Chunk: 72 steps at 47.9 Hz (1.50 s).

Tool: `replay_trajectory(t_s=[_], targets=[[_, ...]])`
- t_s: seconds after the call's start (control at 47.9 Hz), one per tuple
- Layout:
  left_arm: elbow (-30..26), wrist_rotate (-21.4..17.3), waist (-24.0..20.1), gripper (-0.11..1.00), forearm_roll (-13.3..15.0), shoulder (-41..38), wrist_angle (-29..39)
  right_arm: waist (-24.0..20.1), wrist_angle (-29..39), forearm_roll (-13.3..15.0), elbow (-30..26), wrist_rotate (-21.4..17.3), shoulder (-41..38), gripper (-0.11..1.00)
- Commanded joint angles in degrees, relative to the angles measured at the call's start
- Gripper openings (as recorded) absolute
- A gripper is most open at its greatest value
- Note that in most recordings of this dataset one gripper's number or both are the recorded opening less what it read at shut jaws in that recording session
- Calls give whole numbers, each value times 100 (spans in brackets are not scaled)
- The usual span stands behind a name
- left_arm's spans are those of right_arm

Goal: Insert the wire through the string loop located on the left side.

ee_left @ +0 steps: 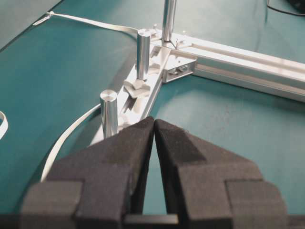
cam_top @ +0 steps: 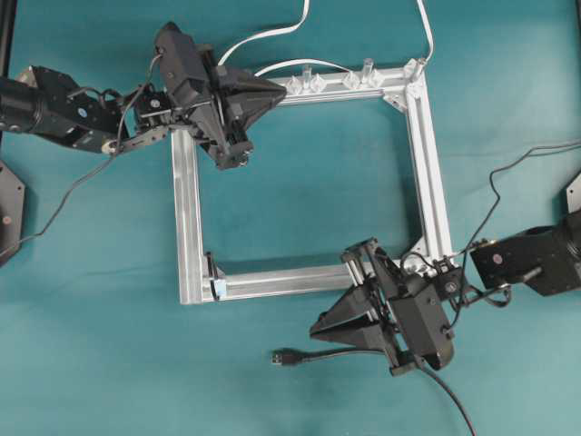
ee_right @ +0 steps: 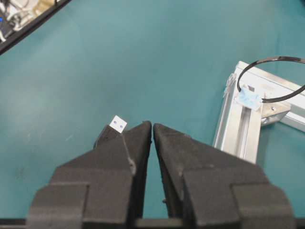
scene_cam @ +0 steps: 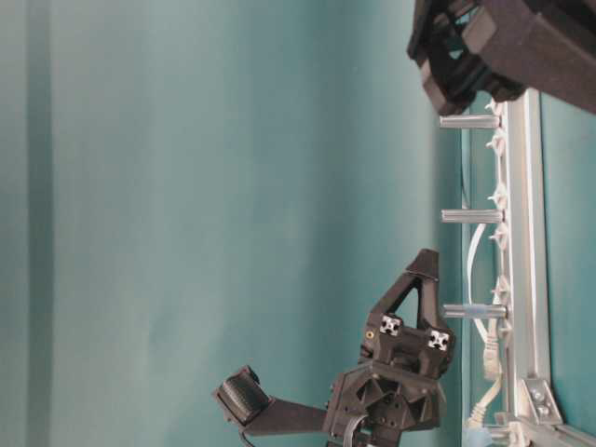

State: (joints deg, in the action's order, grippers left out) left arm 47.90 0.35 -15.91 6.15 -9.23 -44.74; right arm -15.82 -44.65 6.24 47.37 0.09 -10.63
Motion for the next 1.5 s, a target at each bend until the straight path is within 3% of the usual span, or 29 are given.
replay_trajectory(t_s=[0.0, 0.042, 0.104, 0.146, 0.459, 0.626, 0.689, 0.772, 0.897, 0.939, 1.315, 1.482], targets=[[-114, -35, 9, 15, -229, 290, 149, 18, -44, -26, -35, -62, 193, 20], [-114, -26, 9, 12, -229, 343, 290, 18, -44, -132, -26, -70, 193, 18], [-105, -26, 9, 1, -229, 448, 501, 18, -62, -246, -9, -70, 193, 5], [-79, -35, 9, 0, -237, 519, 624, 18, -88, -299, 9, -70, 193, 0], [123, 9, 18, 0, -229, 1028, 967, -18, -255, -387, 26, -70, 202, 0], [202, 0, 18, 1, -237, 1345, 1635, -62, -237, -545, 35, -70, 202, 1], [211, -9, 44, 7, -237, 1494, 2030, -88, -229, -615, 35, -70, 202, 8], [211, -9, 70, 29, -229, 1652, 2355, -123, -229, -738, 26, -79, 202, 28], [246, -62, 114, 63, -246, 1898, 2531, -176, -220, -1002, 26, -79, 202, 66], [281, -62, 123, 69, -246, 1969, 2531, -202, -211, -1090, 26, -70, 202, 72], [527, -35, 272, 67, -246, 2364, 2760, -536, -149, -1934, -9, 35, 202, 71], [545, -35, 360, 69, -246, 2408, 3006, -703, -9, -2320, -9, 281, 193, 71]])
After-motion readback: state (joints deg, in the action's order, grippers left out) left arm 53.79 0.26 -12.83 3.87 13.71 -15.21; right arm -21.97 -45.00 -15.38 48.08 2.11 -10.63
